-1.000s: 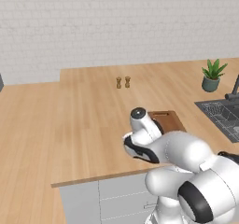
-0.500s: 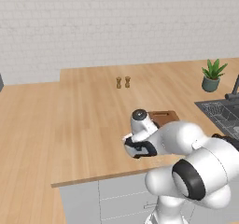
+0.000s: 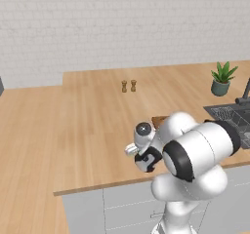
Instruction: Pick up the sponge from the counter and clean the cutting board by briefly scrubbing or pressing down on the cutting board. Once finished, release the sponge.
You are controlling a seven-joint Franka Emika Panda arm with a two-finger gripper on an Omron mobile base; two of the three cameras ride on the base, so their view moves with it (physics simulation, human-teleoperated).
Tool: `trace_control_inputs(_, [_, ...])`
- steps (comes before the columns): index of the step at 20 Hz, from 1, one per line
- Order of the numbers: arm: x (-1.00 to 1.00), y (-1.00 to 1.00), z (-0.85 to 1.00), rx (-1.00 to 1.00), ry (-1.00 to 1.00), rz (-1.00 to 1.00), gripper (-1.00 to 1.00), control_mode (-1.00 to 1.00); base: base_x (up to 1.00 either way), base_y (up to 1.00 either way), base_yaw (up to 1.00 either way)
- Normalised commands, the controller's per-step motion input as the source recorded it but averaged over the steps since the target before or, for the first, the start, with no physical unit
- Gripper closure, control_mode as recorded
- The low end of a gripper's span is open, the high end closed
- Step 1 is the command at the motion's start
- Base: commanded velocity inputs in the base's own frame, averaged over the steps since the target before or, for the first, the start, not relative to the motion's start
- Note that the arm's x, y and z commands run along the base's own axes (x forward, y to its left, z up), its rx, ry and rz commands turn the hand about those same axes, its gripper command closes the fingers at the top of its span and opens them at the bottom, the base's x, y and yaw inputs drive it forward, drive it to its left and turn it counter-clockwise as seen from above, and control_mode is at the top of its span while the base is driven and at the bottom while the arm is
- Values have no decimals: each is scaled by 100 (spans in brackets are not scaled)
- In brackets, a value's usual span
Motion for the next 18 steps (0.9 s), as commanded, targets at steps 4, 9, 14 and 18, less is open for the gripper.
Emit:
trace_control_inputs(4, [-2,-20,-55,5,-10,7,100,-100,0,0,0])
trace_control_inputs(9, [0,-20,-55,5,-9,6,100,-100,0,0,0])
trace_control_inputs(14, [-3,-19,-60,5,-9,6,100,-100,0,0,0])
trace_control_inputs(18, [-1,-16,-68,6,-6,5,100,-100,0,0,0])
